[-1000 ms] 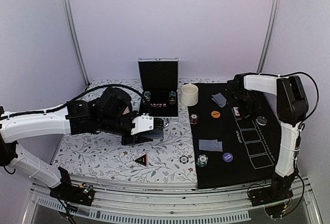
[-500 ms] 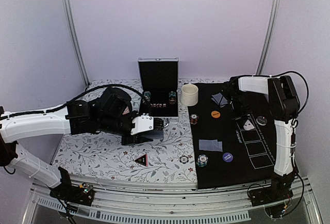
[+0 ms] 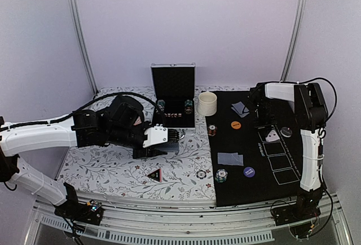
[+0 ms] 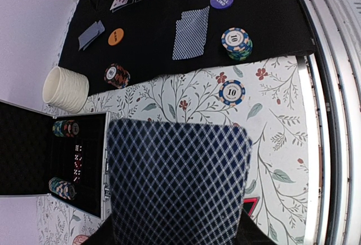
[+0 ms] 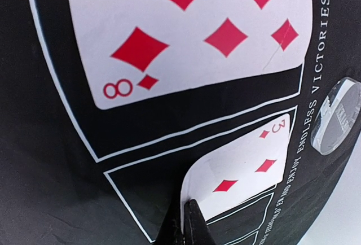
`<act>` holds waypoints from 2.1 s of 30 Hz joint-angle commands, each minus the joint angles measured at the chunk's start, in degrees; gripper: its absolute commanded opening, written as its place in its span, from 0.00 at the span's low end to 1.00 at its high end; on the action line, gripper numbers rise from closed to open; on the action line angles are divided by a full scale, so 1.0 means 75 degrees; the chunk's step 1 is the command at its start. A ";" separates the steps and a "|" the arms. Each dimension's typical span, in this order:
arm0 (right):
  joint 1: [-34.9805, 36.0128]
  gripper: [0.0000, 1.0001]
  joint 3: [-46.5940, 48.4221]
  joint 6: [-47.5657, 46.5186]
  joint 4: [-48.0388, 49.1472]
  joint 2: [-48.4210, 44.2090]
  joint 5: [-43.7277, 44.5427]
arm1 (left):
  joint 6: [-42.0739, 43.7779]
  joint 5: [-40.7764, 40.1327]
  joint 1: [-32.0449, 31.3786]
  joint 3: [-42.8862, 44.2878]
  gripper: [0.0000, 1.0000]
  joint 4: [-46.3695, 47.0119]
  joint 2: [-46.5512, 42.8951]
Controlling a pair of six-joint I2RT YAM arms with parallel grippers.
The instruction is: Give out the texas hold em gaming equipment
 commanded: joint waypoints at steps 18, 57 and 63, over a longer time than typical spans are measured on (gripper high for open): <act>0.0315 0.46 0.0401 -0.0358 0.1114 -0.1033 -0.2211 | 0.0077 0.0091 -0.0056 -0.0081 0.46 0.0104 -0.0210; 0.5046 0.58 -0.4835 0.0814 1.2215 -0.3631 -0.7761 | -0.0006 0.0176 -0.0056 0.0013 0.45 0.0186 -0.0189; 0.5045 0.38 -0.4850 0.0519 1.1202 -0.3919 -0.7461 | 0.0040 -0.0031 -0.0052 -0.0056 0.45 0.0233 -0.0223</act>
